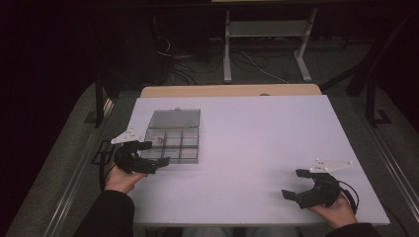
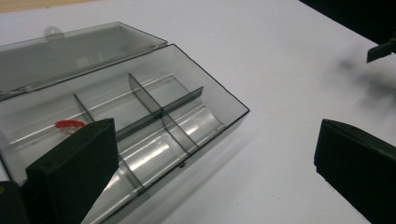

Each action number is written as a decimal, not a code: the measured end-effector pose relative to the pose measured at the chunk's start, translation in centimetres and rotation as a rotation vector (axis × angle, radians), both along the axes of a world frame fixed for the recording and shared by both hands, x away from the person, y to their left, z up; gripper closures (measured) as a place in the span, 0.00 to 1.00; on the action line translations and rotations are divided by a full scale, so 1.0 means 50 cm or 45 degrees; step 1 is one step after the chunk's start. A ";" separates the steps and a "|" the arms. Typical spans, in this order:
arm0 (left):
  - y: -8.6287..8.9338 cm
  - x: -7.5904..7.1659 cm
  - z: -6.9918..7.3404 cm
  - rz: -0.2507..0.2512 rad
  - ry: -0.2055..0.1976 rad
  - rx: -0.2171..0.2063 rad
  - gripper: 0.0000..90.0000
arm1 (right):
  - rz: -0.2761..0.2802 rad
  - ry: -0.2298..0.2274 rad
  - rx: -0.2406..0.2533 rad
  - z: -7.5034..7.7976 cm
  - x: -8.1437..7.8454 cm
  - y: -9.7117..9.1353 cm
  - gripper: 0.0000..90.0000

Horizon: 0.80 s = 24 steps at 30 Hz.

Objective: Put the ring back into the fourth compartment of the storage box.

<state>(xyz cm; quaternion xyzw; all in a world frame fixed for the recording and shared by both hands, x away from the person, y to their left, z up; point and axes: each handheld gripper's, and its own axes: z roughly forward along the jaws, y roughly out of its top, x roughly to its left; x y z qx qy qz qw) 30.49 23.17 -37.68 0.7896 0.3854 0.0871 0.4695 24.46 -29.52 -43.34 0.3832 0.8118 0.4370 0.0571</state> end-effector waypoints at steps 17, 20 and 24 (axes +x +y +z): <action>-0.047 -0.051 -0.051 -0.117 0.034 -0.003 0.00 | 0.000 -0.003 0.002 0.000 0.000 0.000 0.00; -0.058 -0.055 -0.061 -0.142 0.040 0.002 0.00 | 0.000 -0.002 0.002 0.000 0.000 0.000 0.00; -0.070 -0.060 -0.070 -0.172 0.050 0.012 0.00 | 0.000 -0.005 0.002 0.000 0.000 0.000 0.00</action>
